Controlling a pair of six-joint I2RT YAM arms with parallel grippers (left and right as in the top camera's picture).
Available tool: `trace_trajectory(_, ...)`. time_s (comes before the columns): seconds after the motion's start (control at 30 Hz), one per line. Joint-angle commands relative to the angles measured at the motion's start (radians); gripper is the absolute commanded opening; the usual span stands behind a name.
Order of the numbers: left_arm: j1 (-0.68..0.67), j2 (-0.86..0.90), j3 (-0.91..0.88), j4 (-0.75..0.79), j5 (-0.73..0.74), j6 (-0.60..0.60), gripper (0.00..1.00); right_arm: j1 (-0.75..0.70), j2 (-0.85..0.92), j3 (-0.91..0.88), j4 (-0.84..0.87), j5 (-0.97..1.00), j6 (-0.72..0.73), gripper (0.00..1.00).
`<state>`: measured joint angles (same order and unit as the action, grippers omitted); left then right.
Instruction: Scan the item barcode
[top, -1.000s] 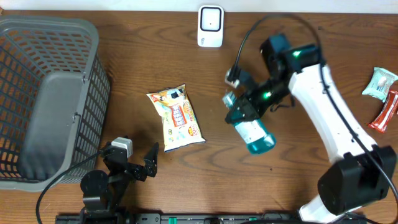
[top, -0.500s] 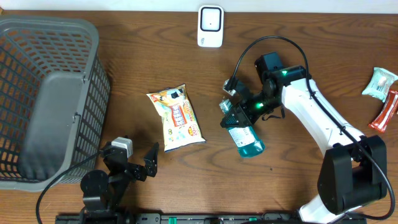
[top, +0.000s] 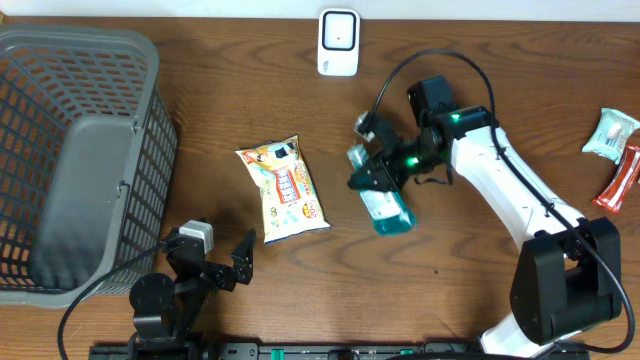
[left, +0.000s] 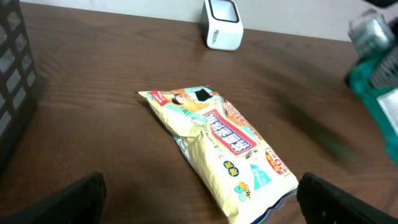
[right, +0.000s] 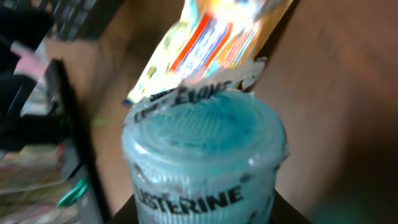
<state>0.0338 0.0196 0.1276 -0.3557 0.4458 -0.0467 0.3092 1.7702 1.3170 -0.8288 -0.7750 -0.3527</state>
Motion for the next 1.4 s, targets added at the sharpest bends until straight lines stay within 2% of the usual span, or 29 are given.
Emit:
trace_trajectory(0.0, 0.002, -0.002, -0.014, -0.017, -0.002, 0.016, 0.98, 0.01, -0.016, 0.033, 0.061, 0.052, 0.13, 0.11)
trace_trajectory(0.27, 0.002, -0.002, -0.014, -0.017, -0.001, 0.016, 0.98, 0.102, -0.016, 0.161, 0.111, 0.444, 0.153, 0.28)
trace_trajectory(0.43, 0.002, -0.002, -0.014, -0.017, -0.001, 0.016, 0.98, 0.192, 0.0, 0.168, 0.221, 0.753, 0.118, 0.29)
trace_trajectory(0.57, 0.002, -0.002, -0.014, -0.017, -0.001, 0.016, 0.98, 0.232, 0.051, 0.17, 0.324, 0.94, 0.068, 0.27)
trace_trajectory(0.67, 0.002, -0.002, -0.014, -0.017, -0.001, 0.016, 0.98, 0.243, 0.103, 0.194, 0.407, 1.069, 0.024, 0.3)
trace_trajectory(0.87, 0.002, -0.002, -0.014, -0.017, -0.001, 0.016, 0.98, 0.241, 0.269, 0.376, 0.471, 1.236, -0.14, 0.34)
trace_trajectory(1.0, 0.002, -0.002, -0.014, -0.017, -0.001, 0.016, 0.98, 0.242, 0.431, 0.557, 0.55, 1.393, -0.27, 0.34)
trace_trajectory(1.2, 0.002, -0.002, -0.014, -0.017, -0.001, 0.016, 0.98, 0.242, 0.665, 0.837, 0.641, 1.527, -0.483, 0.29)
trace_trajectory(1.37, 0.002, -0.002, -0.014, -0.017, -0.001, 0.016, 0.98, 0.242, 0.82, 0.972, 0.874, 1.587, -0.65, 0.26)
